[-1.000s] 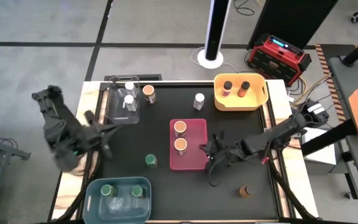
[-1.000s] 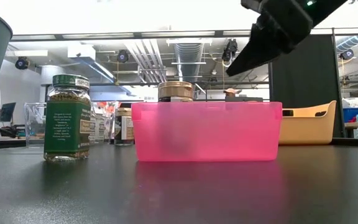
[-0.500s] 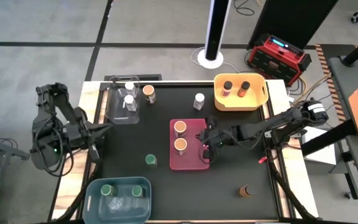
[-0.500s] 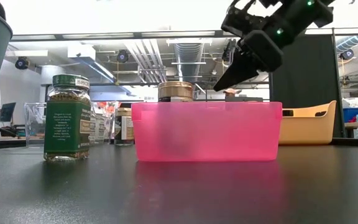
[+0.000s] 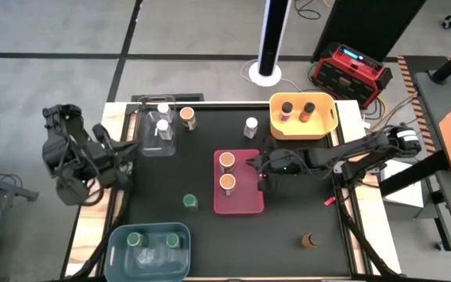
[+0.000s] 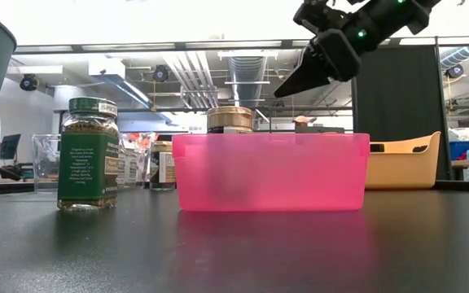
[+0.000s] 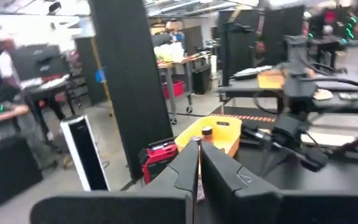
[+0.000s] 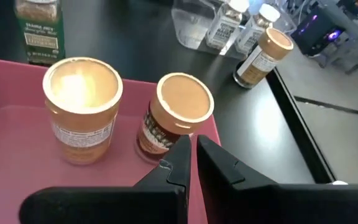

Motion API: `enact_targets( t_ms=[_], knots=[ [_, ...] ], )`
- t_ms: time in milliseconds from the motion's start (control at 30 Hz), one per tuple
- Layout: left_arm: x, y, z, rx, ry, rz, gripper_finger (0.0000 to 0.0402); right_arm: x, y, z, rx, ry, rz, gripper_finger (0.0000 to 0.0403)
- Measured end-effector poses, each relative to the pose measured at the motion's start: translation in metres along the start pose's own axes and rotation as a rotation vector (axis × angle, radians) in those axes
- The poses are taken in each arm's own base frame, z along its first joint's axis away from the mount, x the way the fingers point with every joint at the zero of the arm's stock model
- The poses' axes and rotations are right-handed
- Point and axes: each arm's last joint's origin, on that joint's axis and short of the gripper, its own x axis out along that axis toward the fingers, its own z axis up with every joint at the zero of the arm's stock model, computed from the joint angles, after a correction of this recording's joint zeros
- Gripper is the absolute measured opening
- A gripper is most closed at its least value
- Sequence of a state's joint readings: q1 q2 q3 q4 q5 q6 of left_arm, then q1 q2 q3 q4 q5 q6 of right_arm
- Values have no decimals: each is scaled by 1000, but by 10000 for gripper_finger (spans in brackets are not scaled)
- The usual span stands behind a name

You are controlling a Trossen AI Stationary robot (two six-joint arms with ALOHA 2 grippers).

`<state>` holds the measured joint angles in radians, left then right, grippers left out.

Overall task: Sort spices by type
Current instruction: Put the green seasoning bottle into the blue bin

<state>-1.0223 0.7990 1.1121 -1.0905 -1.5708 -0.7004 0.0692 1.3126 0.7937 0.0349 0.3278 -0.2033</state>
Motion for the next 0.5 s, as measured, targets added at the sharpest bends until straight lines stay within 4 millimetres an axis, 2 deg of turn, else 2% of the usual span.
enact_targets(
  t_ms=[167,500],
  knots=[
    [1,0,-8,-21,0,9,0,-6,-4,1,12,-27,13,18],
    [1,-7,-9,-4,1,8,0,-6,-3,0,-7,-30,36,18]
  ],
)
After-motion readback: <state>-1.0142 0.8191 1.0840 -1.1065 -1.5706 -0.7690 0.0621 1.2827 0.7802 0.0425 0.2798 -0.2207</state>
